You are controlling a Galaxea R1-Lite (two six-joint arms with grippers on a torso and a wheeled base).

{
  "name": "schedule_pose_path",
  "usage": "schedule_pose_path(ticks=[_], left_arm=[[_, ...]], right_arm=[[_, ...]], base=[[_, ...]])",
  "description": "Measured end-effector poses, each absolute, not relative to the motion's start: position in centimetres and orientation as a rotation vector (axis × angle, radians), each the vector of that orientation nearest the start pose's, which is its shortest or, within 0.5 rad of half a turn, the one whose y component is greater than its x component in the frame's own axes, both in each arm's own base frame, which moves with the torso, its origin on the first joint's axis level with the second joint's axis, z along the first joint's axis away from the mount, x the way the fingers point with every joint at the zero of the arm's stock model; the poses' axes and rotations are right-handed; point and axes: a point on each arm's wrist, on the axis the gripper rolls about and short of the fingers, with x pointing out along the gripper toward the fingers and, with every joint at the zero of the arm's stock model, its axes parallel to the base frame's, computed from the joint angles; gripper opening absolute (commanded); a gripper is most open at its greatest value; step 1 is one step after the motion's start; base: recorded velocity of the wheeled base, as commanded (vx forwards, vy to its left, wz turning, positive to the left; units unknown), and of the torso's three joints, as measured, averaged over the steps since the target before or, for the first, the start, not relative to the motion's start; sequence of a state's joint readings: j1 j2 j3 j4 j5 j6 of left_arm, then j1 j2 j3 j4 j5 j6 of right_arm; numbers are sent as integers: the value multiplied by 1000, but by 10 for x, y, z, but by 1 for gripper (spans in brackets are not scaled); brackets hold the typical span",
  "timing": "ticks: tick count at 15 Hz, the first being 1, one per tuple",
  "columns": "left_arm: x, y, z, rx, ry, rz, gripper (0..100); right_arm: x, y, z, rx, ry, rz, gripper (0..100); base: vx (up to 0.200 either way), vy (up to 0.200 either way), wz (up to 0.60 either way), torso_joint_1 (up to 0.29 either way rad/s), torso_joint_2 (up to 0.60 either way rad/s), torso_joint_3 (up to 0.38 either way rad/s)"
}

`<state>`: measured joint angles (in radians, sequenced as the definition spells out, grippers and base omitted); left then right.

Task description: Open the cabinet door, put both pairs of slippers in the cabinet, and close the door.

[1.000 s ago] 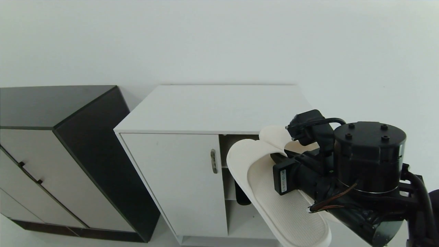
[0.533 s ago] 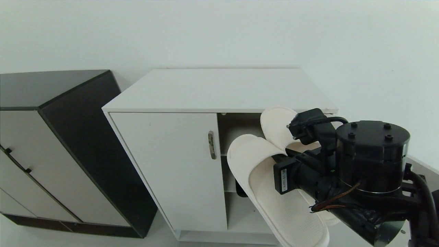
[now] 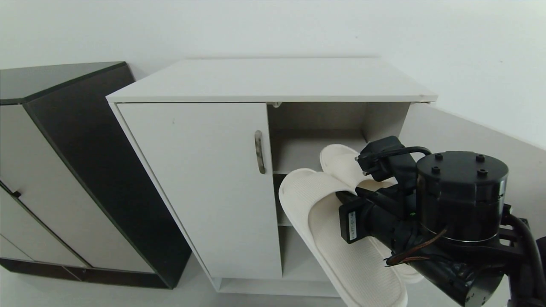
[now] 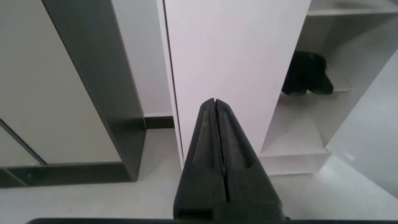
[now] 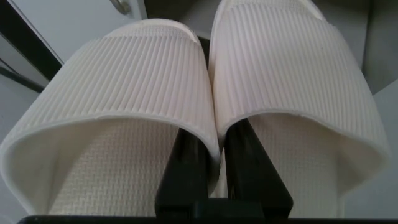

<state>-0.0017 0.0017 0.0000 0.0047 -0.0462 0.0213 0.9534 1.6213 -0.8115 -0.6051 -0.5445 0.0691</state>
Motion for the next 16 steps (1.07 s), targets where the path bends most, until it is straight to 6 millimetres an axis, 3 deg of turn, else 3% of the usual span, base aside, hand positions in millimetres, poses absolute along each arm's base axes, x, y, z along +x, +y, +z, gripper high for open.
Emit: schedule_pose_path(ticks=[7, 12, 14, 16], left_arm=[[-23, -1, 75, 21, 7, -48, 0], [-23, -1, 75, 21, 6, -48, 0], [-23, -1, 75, 21, 5, -48, 0], [-23, -1, 75, 21, 5, -47, 0]], right_arm=[[176, 228, 202, -79, 172, 402, 0], [176, 229, 201, -84, 176, 407, 0], [174, 230, 200, -94, 175, 415, 0], [174, 231, 200, -99, 176, 418, 0]], base=[[0, 0, 0, -53, 426, 363], [0, 0, 0, 0, 62, 63], [0, 0, -600, 5, 5, 7], [0, 0, 0, 0, 0, 0]])
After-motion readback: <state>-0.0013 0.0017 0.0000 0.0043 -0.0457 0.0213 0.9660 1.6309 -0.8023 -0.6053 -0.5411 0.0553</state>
